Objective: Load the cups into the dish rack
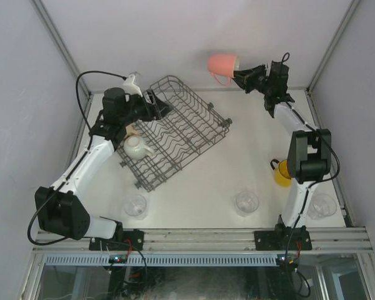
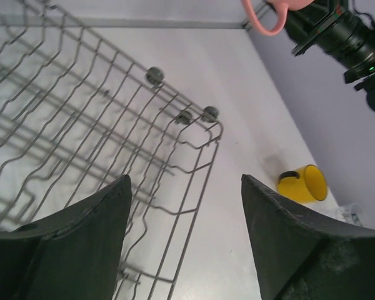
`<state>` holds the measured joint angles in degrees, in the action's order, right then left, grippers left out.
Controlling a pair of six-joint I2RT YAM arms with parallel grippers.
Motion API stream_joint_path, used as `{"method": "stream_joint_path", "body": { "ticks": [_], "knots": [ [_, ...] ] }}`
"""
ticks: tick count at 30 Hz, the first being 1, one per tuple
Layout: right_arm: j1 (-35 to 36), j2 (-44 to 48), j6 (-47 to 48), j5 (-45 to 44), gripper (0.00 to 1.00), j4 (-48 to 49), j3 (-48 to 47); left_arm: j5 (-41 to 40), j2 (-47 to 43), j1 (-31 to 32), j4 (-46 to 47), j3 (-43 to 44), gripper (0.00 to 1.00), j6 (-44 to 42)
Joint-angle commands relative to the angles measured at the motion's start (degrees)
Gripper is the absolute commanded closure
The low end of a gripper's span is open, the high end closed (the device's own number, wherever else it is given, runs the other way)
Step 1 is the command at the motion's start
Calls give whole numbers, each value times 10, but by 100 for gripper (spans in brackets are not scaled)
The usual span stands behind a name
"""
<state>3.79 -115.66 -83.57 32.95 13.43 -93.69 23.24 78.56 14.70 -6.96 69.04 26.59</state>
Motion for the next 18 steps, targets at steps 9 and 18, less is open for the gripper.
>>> {"method": "stream_joint_path", "body": {
  "ticks": [9,18],
  "knots": [
    [77,195,-132,68,100,149,138,168,47,39,103,80,18,24],
    [114,254,-127,66,100,118,171,228,48,62,111,107,17,31]
  ]
}}
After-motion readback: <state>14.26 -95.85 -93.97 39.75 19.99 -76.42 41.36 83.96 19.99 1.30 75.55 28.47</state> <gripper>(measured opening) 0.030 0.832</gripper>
